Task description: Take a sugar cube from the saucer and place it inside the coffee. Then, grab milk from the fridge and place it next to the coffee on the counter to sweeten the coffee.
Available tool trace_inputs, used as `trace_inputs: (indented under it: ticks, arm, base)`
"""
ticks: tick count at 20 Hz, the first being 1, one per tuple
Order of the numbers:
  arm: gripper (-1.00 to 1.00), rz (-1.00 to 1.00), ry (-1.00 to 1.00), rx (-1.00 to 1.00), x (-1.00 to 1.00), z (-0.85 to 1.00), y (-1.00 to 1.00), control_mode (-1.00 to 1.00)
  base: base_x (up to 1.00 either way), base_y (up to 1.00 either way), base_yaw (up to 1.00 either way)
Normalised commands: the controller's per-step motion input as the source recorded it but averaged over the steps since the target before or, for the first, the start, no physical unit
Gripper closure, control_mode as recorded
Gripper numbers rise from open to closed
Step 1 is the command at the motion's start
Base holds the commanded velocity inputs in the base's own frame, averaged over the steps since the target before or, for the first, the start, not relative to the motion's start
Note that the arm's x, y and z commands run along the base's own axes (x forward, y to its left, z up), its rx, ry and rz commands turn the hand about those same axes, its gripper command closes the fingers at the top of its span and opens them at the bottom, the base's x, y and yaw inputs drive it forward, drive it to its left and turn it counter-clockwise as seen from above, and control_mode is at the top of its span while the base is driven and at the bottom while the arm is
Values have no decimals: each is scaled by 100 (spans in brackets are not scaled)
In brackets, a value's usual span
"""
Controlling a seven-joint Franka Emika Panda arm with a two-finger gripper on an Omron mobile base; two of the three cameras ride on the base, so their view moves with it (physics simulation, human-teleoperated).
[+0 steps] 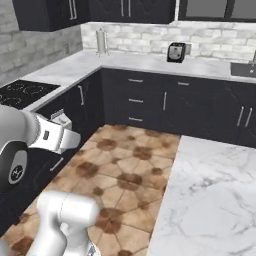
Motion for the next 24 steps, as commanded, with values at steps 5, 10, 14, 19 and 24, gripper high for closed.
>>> trace_inputs:
  ticks: [5,10,14,19,24]
  arm:
    - [100,0,0,0,0,0,0,100]
    - [100,0,0,0,0,0,0,100]
    - [100,0,0,0,0,0,0,100]
    - [100,0,0,0,0,0,0,100]
    - [100,0,0,0,0,0,0,100]
  base:
    - [100,-21,-22]
    - [100,-18,-21]
    - [100,-14,-21]
    - [100,-14,-21]
    - [100,-9,-30]
